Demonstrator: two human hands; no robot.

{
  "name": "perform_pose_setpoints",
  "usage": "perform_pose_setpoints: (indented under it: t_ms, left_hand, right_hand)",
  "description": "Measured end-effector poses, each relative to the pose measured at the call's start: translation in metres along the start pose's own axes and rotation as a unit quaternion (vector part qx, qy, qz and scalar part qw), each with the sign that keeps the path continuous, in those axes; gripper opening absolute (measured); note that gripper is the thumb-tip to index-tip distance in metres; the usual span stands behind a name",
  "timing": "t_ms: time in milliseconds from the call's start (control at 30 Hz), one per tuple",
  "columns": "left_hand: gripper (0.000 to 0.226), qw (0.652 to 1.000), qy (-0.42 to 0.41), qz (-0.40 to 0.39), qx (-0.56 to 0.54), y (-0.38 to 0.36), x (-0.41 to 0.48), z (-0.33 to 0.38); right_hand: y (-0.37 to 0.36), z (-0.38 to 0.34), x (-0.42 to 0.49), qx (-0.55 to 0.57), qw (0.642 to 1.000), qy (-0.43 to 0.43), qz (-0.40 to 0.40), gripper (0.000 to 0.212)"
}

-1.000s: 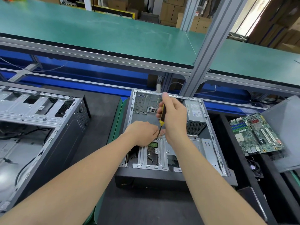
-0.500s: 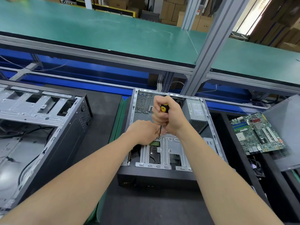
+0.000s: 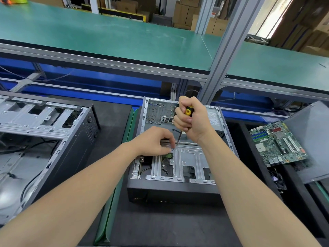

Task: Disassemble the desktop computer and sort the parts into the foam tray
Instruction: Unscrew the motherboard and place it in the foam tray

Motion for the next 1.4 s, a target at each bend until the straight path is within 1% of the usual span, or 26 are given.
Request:
perform_pose_setpoints:
  t_ms: [100, 200, 300, 433, 500, 667, 767, 1033, 1267, 1400]
  left_hand:
    - [0.002, 1.0, -0.014, 0.024, -0.006, 0.001, 0.0, 0.004]
    - [0.003, 0.999, -0.02, 0.019, 0.026, -0.001, 0.001, 0.007]
    - [0.001, 0.999, -0.016, 0.018, 0.026, -0.002, 0.002, 0.007]
    - [0.023, 1.0, 0.001, 0.02, 0.018, 0.0, 0.003, 0.005]
    - [0.029, 1.0, 0.004, 0.017, 0.022, 0.0, 0.004, 0.004]
    - [0.026, 0.999, 0.006, 0.017, 0.028, -0.001, 0.007, 0.0]
    - [0.028, 0.999, 0.003, 0.016, 0.028, -0.001, 0.009, -0.001]
    - [0.026, 1.0, 0.007, 0.01, 0.029, -0.003, 0.01, -0.003]
    - [0.028, 1.0, 0.003, 0.012, 0.018, -0.003, 0.01, -0.002]
    - [0.025, 1.0, 0.004, 0.011, 0.016, -0.004, 0.01, -0.003]
  right_hand:
    - [0.006, 0.001, -0.005, 0.001, 1.0, 0.001, 0.014, 0.03]
    - [0.012, 0.002, -0.008, 0.002, 0.999, 0.003, 0.033, 0.029]
    - [0.012, 0.003, -0.009, 0.015, 0.999, 0.015, 0.045, 0.029]
    - [0.003, 0.009, -0.007, 0.005, 0.998, 0.029, 0.054, 0.029]
    - [0.0, 0.014, -0.004, -0.001, 0.998, 0.026, 0.061, 0.029]
    - [0.0, 0.021, -0.002, -0.004, 0.997, 0.014, 0.074, 0.031]
    - [0.001, 0.022, -0.003, -0.008, 0.997, 0.013, 0.076, 0.03]
    - [0.001, 0.016, -0.004, -0.02, 0.996, 0.029, 0.076, 0.029]
    - [0.001, 0.019, -0.005, -0.017, 0.997, 0.023, 0.074, 0.029]
    - [-0.001, 0.019, -0.007, -0.024, 0.997, 0.027, 0.073, 0.027]
Point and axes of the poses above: each hand's wrist, its own x-axis towards the middle knuckle, its own y-axis out of the back of the hand, z = x × y, the point moved 7 cm from there along x, towards the middle knuckle, and after that the axes turned 6 degrees about -x, right-handed, at the moved point
